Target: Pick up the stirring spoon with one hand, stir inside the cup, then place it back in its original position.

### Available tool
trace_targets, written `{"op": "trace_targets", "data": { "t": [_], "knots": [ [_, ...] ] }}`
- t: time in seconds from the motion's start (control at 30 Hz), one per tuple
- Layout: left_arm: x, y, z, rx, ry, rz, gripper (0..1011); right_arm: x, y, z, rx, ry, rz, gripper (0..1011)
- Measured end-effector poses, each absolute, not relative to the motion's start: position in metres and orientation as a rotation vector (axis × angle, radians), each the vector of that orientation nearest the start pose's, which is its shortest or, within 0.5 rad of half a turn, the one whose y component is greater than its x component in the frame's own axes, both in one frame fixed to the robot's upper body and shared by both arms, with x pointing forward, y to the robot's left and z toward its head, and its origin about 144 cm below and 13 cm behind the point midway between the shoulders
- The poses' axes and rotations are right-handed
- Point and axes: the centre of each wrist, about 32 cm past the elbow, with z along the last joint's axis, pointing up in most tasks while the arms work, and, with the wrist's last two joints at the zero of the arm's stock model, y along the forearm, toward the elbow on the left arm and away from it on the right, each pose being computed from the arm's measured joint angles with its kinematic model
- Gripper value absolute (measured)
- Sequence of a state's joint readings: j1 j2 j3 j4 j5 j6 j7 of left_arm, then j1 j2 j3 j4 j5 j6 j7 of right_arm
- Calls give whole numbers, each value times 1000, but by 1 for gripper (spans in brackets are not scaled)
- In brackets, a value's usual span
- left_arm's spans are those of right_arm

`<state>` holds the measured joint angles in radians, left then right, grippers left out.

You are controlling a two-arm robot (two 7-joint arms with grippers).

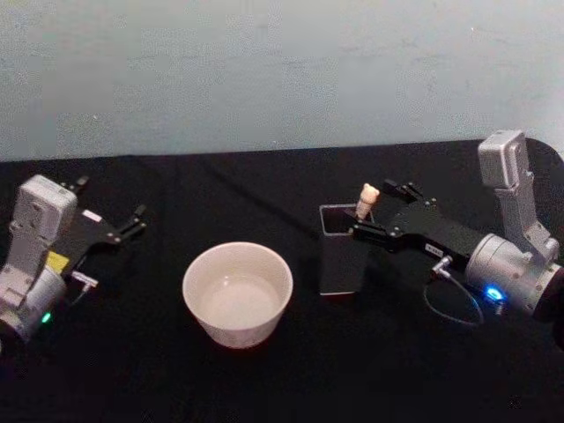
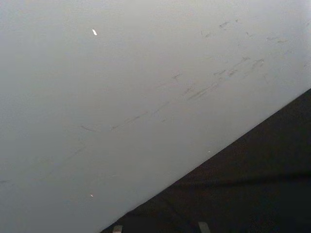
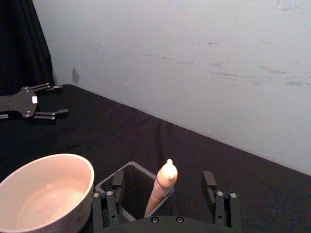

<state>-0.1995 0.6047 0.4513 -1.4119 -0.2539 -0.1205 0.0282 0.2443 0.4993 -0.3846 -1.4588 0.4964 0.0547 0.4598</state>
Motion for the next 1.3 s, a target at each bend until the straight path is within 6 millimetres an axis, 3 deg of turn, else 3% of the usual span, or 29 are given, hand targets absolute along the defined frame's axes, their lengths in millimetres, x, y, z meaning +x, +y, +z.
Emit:
{"op": "trace_targets", "data": {
  "t": [0.97, 1.3],
  "knots": [
    [489, 310, 1140, 304, -285, 1248, 1001, 514, -278, 1171, -109, 51, -842, 1000],
    [489, 310, 1140, 305, -285, 1248, 1001, 514, -278, 1171, -108, 50, -842, 811]
  ]
}}
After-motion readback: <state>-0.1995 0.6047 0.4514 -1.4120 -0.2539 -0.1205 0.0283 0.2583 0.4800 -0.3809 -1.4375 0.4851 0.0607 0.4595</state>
